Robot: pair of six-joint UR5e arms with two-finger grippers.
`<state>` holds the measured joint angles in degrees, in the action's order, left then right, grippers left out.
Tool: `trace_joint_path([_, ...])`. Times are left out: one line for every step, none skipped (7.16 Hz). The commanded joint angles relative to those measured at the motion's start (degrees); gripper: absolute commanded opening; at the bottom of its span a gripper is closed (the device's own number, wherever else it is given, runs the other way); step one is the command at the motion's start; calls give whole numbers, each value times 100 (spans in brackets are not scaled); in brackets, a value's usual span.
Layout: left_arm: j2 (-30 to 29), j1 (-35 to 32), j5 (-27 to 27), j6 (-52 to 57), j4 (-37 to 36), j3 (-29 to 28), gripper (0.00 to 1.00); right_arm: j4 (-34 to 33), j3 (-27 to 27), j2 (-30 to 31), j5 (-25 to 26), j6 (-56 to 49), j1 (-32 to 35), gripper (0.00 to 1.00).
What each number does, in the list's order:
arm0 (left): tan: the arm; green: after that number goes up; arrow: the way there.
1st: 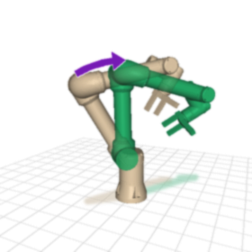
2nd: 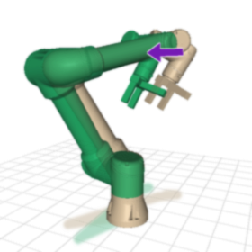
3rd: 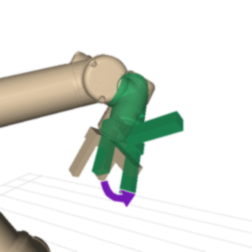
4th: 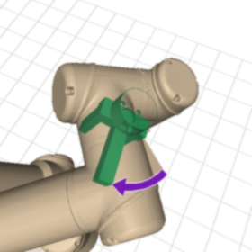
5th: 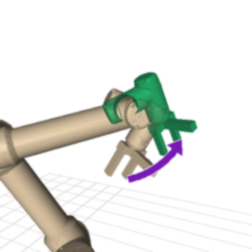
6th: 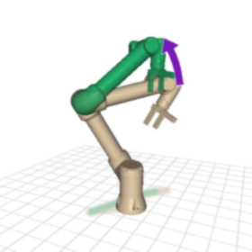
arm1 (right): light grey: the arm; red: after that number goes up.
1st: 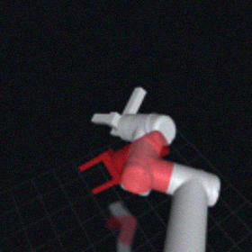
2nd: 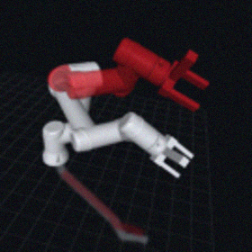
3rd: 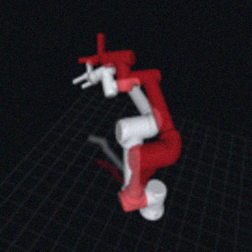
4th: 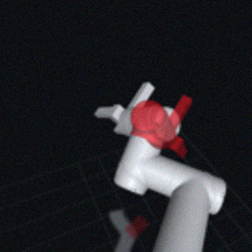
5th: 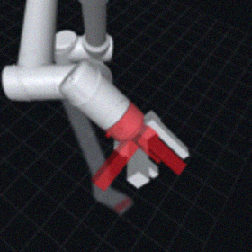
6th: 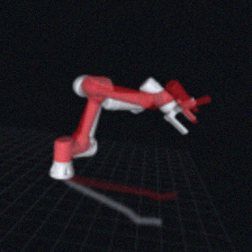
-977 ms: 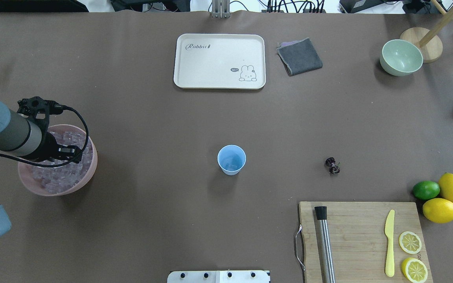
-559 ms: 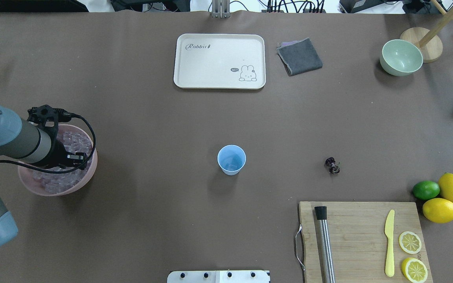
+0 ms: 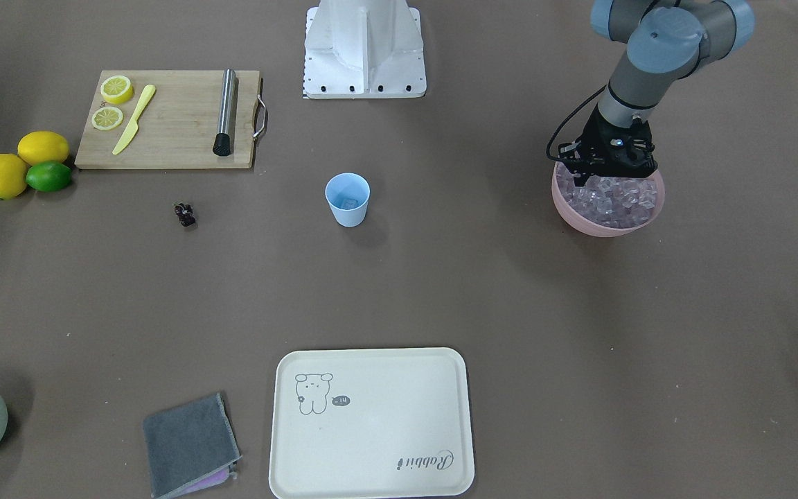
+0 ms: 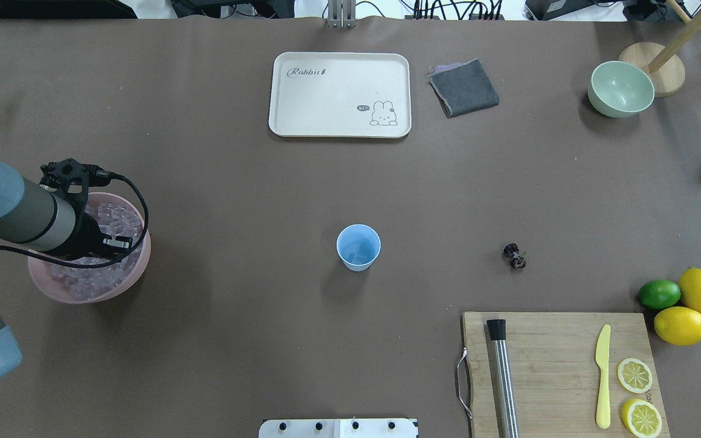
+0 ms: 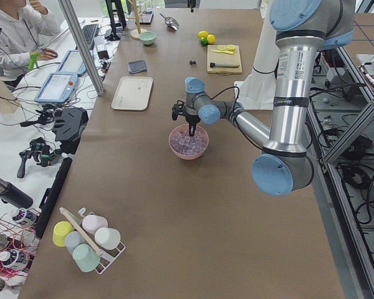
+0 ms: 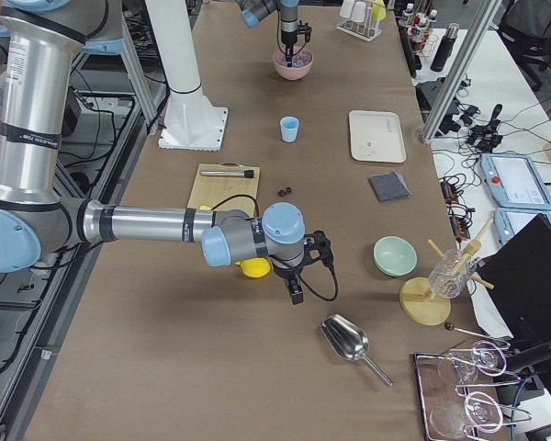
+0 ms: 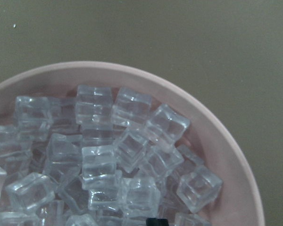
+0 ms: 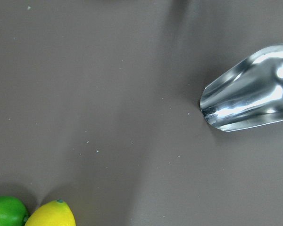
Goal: Put ice and cherries in cup
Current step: 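Return the left gripper to the pink bowl and grasp another ice cube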
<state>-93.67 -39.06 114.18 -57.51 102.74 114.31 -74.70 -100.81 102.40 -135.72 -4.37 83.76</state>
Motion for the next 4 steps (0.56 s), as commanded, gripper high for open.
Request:
trace_joint_path([60,-225,166,204,-17,48,0,0,17,26,-59,6,0,100])
trace_joint_path([-1,-208,157,179,-9,-74,58,0,18,26,-69,6,0,100])
trace_joint_path([-19,-181,157,161,-9,-119,66,0,26,26,-69,6,0,100])
trace_joint_path([-98,-164,157,161,0,-223,70,0,26,26,-69,6,0,100])
